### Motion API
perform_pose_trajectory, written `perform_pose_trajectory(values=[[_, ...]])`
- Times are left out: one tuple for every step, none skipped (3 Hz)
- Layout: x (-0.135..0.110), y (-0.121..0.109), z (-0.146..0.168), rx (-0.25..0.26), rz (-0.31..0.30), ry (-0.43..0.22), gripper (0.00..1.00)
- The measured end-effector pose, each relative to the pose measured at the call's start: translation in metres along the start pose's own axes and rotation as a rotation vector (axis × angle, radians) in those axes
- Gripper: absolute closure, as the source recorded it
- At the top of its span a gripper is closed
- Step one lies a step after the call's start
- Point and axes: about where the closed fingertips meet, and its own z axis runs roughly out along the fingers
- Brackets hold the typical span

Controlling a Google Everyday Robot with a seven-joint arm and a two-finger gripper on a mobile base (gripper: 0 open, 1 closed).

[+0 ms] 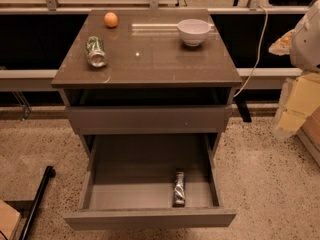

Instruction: Pick redbull can from middle drawer and place on counter

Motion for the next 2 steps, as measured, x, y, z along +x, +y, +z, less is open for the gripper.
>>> perform_pose_trajectory(values=[[-0.0007, -0.0007, -0.0008, 0.006, 0.005, -0.003, 0.0], [0.0017, -0.0062, 0.0081, 0.01, 0.108, -0.015, 0.0]])
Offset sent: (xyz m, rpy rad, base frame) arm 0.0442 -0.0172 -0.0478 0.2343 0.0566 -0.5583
